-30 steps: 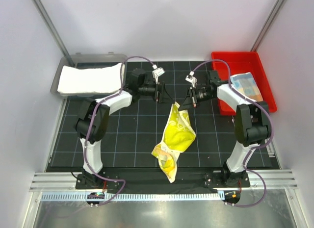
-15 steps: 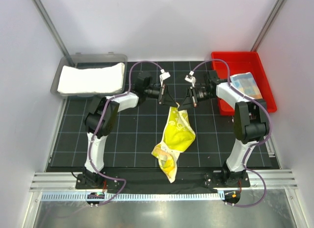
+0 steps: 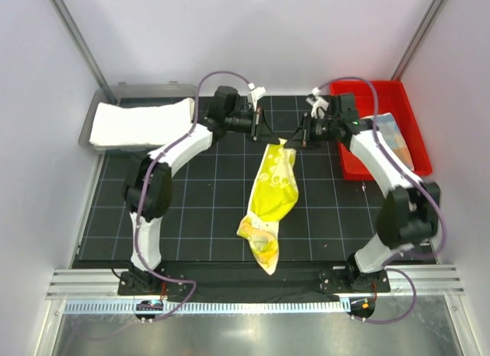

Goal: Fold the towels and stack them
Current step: Flatten out the crumpled towel

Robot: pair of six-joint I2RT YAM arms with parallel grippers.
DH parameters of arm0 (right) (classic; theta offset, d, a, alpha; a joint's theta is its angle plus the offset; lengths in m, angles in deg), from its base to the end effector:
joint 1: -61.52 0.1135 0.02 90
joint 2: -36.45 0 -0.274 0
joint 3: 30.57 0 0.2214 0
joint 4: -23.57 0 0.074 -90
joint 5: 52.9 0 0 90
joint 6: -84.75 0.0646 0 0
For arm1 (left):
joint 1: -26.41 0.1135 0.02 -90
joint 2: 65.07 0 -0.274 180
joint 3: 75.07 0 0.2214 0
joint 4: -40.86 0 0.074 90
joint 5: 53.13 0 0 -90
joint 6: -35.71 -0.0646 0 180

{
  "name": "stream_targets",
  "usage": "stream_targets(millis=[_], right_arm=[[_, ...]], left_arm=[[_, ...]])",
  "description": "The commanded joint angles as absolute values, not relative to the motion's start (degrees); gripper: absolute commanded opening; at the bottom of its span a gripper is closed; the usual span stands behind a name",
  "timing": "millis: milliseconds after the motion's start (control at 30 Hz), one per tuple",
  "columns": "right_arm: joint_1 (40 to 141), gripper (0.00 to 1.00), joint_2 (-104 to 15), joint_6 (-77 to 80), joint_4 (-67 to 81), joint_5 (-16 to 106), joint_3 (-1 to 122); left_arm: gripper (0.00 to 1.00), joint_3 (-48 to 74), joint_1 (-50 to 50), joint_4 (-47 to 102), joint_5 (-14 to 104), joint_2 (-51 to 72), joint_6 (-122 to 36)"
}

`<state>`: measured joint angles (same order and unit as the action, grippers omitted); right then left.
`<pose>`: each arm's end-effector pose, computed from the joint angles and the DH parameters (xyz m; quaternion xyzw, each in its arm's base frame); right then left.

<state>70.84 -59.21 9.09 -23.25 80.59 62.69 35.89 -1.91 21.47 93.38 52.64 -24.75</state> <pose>0.3354 0.1001 0.2854 -0.0908 0.8755 0.4062 0.2456 0.3844 -0.2684 0.2817 0.2424 0.7502 -0.5770 0.2134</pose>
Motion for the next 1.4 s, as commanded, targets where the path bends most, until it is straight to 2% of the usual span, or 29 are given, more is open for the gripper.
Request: stream_targets(millis=[0,33,167,267,300,367,400,467,500,600,700,833,1000,1367], right_arm=[[69.60,0.01,-44.70,22.07,-25.47,57.95,59.88],[70.56,0.01,-38.23,22.78,-24.16,54.97,58.56],[75.92,0.01,-24.68,25.07,-19.59,47.76,51.80],[83.12,0.01,-19.38,27.52,-18.87,42.40,47.23],[84.71,0.01,-18.40,29.53,-18.70,41.59,45.12],[89.61,0.01,-15.25,33.13,-16.78,39.92,36.02],[90.95,0.09,-14.71,36.37,-14.42,39.13,32.74],[93.41,0.20,-14.88,38.51,-14.30,37.37,26.32],[93.42,0.26,-16.36,38.95,-15.43,34.23,25.50],[93.42,0.36,-20.13,38.08,-18.60,30.00,27.86],[93.42,0.45,-23.39,29.84,-21.76,31.29,33.31],[94.03,0.54,-28.49,18.31,-25.20,42.87,34.65],[104.57,0.53,-30.16,15.49,-23.53,38.25,31.39],[105.20,0.53,-35.01,19.79,-15.20,43.60,24.27]], left_arm=[[0.00,40.85,-1.54,8.00,85.39,41.29,-30.20],[0.00,39.80,-1.98,7.82,84.34,38.58,-29.86],[0.00,33.05,-4.09,7.99,78.45,32.33,-29.06],[0.00,27.78,-5.58,8.00,73.88,27.23,-28.89],[0.00,22.44,-5.85,8.26,70.30,25.74,-28.54],[0.00,15.30,-6.73,8.43,64.76,20.56,-27.84],[0.00,7.44,-6.64,8.70,58.12,18.54,-26.70],[0.00,-0.16,-6.64,13.16,54.19,13.98,-22.59],[0.00,-7.68,-6.64,15.01,52.88,12.99,-20.99],[0.00,-16.17,-6.64,20.73,50.32,11.14,-17.38],[0.00,-17.43,-6.64,22.14,51.45,13.15,-17.11],[0.00,-16.73,-6.55,22.41,50.24,15.00,-16.23],[0.00,-12.60,-3.57,23.99,52.68,19.48,-14.65],[0.00,-10.39,-0.31,23.90,55.67,24.84,-16.32]])
